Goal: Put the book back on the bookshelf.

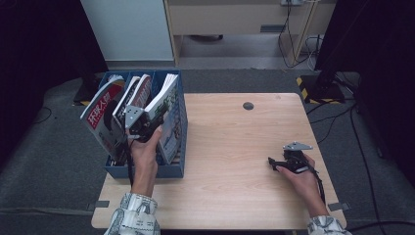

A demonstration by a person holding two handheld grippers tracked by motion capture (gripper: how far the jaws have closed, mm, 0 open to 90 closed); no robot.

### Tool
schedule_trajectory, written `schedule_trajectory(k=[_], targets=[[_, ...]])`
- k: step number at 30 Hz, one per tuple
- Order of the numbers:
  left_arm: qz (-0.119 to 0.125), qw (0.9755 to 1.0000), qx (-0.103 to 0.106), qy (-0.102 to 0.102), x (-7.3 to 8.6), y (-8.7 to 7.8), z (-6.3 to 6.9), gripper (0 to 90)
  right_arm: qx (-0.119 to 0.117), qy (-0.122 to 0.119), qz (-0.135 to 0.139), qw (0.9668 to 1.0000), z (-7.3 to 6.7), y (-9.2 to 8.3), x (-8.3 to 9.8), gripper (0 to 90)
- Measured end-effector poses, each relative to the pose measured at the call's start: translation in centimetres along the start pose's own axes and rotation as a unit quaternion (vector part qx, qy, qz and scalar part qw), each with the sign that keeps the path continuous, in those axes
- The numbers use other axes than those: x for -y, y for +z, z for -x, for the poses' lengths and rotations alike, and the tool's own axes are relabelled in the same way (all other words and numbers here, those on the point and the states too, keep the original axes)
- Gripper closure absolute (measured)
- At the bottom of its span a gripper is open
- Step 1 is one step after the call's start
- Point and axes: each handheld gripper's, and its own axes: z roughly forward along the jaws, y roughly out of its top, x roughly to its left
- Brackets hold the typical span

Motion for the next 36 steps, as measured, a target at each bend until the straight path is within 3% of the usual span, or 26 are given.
schedule_trajectory(k=[4, 16, 36], targets=[[0.003, 0.9999, 0.001, -0.012, 0.2, 0.4, -0.3, 73.0, -0.001, -0.002, 0.0, 1.0, 0.1, 0.0, 0.0, 22.6], [0.012, 0.9999, 0.004, -0.004, 0.8, 0.8, -0.5, 72.6, 0.0, -0.001, -0.001, 1.0, 0.1, -0.1, 0.0, 22.6], [0.013, 0.9998, -0.004, -0.014, 1.5, 0.3, -1.2, 71.5, 0.001, -0.002, -0.002, 1.0, 0.1, -0.1, 0.1, 22.6]])
